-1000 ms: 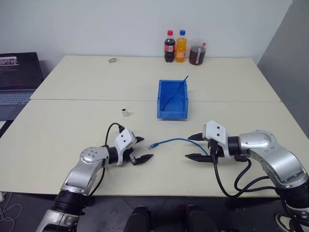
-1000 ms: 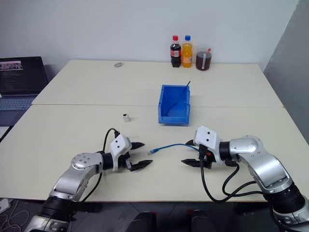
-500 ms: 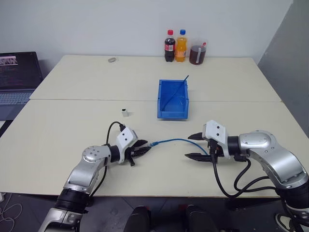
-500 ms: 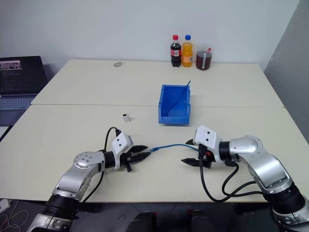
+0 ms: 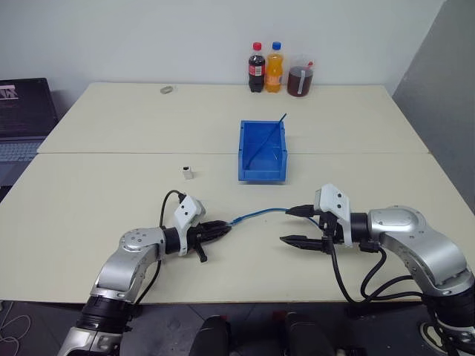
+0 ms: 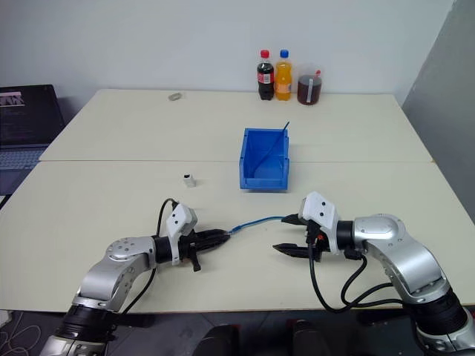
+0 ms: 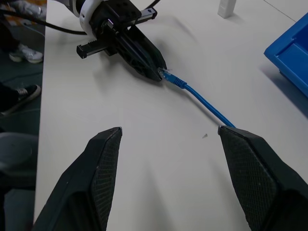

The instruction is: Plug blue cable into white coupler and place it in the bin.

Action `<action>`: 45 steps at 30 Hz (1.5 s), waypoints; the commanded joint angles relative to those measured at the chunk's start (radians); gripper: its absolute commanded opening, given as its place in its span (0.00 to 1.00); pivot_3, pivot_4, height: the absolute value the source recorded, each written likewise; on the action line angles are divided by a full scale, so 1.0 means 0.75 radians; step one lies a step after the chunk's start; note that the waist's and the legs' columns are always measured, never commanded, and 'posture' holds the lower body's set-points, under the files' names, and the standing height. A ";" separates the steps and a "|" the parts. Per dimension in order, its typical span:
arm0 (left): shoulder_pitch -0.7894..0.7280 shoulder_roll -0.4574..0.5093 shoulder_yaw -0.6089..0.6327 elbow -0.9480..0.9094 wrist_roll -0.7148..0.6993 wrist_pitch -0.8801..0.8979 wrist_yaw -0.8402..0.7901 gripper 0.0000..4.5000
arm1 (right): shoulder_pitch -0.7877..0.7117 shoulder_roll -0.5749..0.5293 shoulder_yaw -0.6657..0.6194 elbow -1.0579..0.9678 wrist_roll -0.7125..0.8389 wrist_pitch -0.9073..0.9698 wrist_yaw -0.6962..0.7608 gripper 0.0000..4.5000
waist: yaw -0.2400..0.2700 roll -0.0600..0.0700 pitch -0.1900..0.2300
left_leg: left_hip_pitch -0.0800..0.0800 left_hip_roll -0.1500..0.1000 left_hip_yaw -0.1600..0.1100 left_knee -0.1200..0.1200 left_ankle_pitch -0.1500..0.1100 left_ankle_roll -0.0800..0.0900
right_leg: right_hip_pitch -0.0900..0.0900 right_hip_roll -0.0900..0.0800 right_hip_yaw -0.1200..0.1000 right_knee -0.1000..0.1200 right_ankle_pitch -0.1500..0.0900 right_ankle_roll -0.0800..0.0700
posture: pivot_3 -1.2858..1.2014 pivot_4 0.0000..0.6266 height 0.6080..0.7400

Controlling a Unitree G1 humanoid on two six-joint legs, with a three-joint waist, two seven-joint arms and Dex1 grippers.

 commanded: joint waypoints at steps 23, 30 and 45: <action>-0.160 -0.106 0.175 -0.338 -0.519 0.376 0.228 0.00 | -0.177 0.629 -0.293 0.066 0.633 0.431 -0.672 0.75 | -0.004 -0.001 0.001 | -0.003 0.000 0.001 0.000 0.000 0.000 | -0.003 0.002 0.001 -0.001 0.004 -0.007 | 0.52 0.24 1.00; -0.133 -0.078 0.143 -0.351 -0.424 0.294 0.246 0.00 | -0.197 0.612 -0.244 0.080 0.593 0.424 -0.695 0.75 | -0.004 0.000 0.001 | -0.003 0.000 0.001 0.000 0.000 0.000 | -0.004 0.002 0.002 -0.001 0.004 -0.007 | 0.52 0.24 1.00; -0.086 -0.102 0.051 -0.316 -0.209 0.034 0.239 0.00 | -0.219 0.795 -0.306 0.195 0.683 0.490 -0.972 0.75 | -0.004 0.000 0.001 | -0.003 0.000 0.002 0.000 0.000 0.000 | -0.004 0.002 0.003 0.000 0.004 -0.007 | 0.52 0.24 1.00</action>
